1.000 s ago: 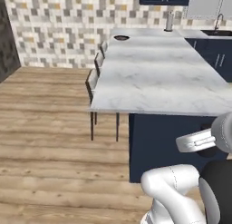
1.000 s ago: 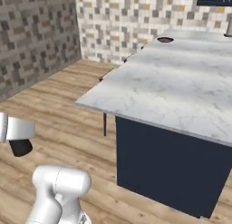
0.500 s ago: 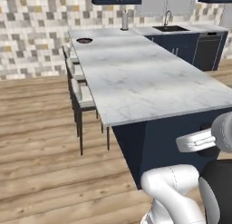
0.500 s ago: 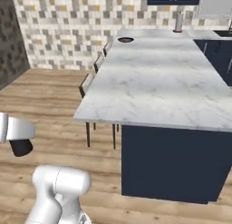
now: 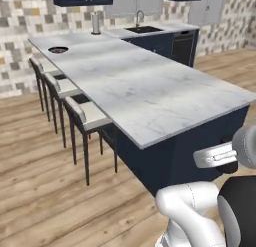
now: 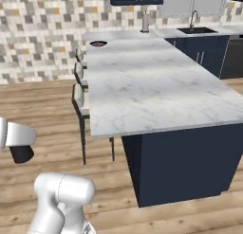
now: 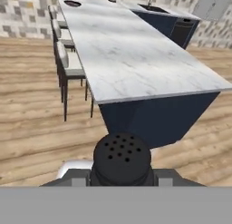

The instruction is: Retrieve the shaker from the cabinet and place it next the steak on a plate on the dining table.

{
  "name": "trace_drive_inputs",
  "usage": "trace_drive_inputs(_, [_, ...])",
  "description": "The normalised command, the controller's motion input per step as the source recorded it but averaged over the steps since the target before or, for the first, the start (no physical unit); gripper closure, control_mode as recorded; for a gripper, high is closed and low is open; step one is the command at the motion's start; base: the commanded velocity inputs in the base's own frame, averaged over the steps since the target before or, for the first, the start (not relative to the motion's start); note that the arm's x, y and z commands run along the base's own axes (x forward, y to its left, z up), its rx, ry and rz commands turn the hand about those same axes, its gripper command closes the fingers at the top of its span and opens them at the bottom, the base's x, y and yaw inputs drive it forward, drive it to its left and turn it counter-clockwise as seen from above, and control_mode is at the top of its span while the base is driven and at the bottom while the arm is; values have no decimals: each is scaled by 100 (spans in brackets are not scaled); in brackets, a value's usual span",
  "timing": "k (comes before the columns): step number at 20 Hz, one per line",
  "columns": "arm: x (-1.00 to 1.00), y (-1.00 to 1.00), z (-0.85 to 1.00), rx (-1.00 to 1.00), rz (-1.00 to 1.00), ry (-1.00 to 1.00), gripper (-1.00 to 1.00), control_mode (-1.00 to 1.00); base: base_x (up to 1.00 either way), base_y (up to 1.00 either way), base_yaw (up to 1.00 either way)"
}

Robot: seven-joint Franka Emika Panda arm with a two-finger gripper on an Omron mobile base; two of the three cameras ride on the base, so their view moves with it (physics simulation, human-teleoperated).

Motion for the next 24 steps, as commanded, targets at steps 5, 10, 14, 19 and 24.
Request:
trace_drive_inputs(5, [0,0,0,0,0,0,100,100,31,100,-45])
trace_drive_inputs(10, [0,0,0,0,0,0,100,100,30,100,-44])
trace_drive_inputs(14, [0,0,0,0,0,0,100,100,27,100,-41])
trace_drive_inputs(19, [0,0,0,0,0,0,100,100,20,100,-36])
trace_drive_inputs(24, [0,0,0,0,0,0,100,100,19,100,-33])
